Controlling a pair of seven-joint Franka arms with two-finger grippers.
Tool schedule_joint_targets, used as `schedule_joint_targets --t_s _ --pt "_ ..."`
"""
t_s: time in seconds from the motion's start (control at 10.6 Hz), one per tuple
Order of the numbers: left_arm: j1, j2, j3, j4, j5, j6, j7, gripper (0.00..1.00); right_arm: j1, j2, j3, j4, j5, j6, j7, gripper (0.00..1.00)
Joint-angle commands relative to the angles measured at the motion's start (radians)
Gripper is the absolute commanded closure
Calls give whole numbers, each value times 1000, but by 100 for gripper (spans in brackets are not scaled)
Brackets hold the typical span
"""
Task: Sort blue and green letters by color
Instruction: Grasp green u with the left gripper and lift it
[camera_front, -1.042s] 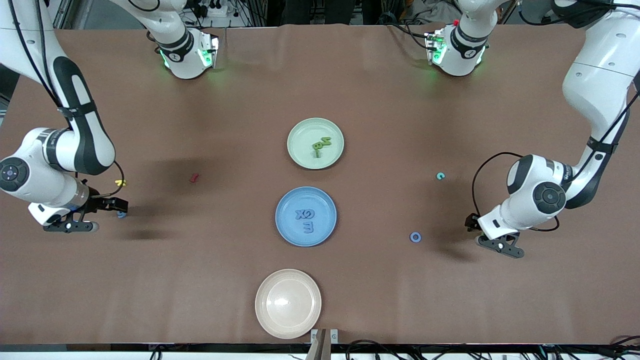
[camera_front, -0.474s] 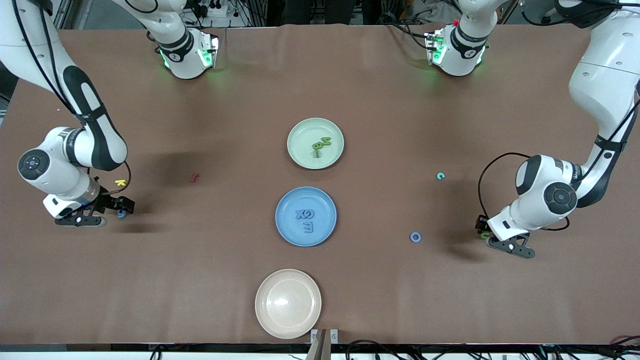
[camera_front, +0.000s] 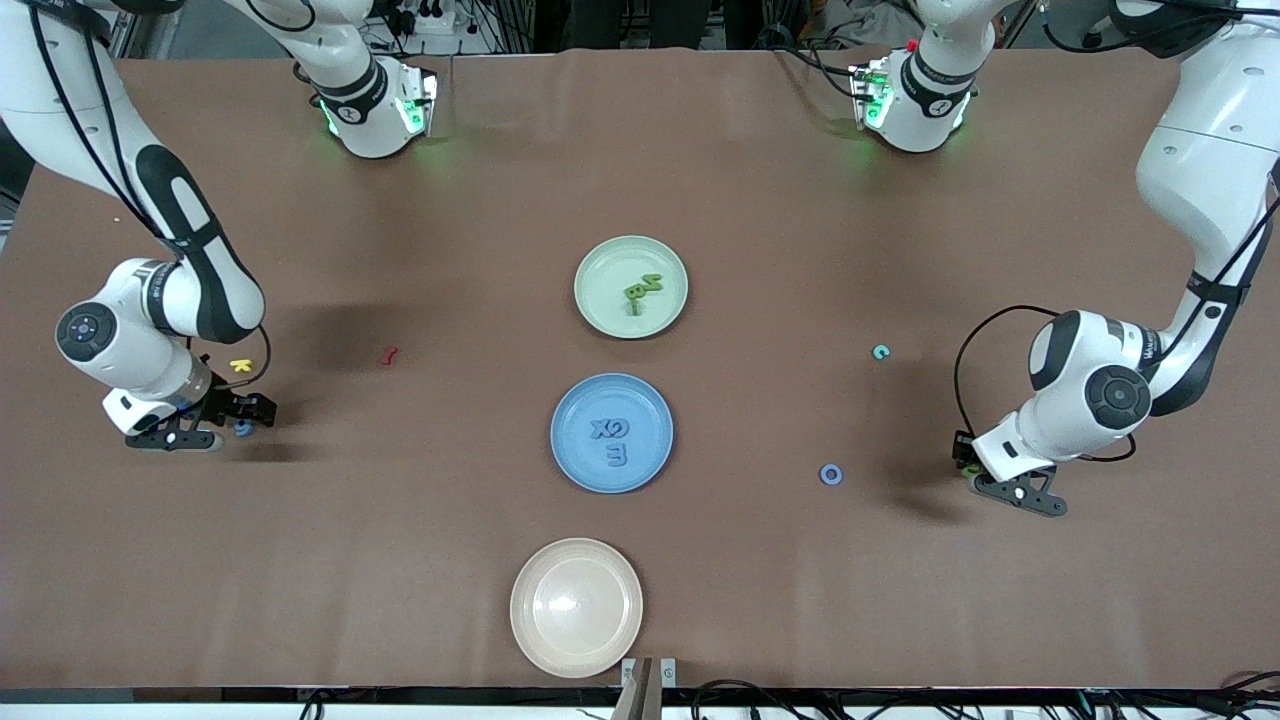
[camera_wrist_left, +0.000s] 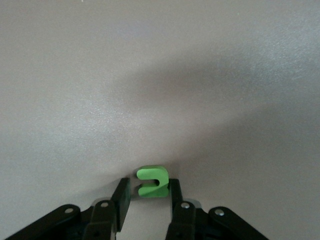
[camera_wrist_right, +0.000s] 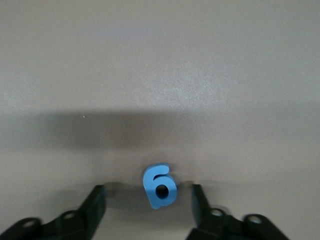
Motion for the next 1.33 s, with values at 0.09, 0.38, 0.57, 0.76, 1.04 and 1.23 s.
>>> schedule_joint_targets --t_s 0.09,0.38,0.57,0.76,1.04,1.23 --pt "-6 12 -5 12 3 3 22 95 -50 -11 22 -30 -6 20 -5 61" --pt "-7 -10 -32 17 -2 0 3 100 -52 -10 23 -29 -6 20 1 69" --pt "-3 -27 -123 8 -9 -55 -59 100 -50 -10 23 -24 -6 20 4 77" --pt "-4 -34 -210 6 -11 -109 -150 100 -49 -10 23 -24 -1 20 4 79" --pt "-39 -35 -330 -37 -6 -169 -356 100 -47 -8 23 -24 0 20 7 87" --pt "-145 -49 -350 -46 -2 -172 -539 100 -30 -14 23 -19 0 9 39 88"
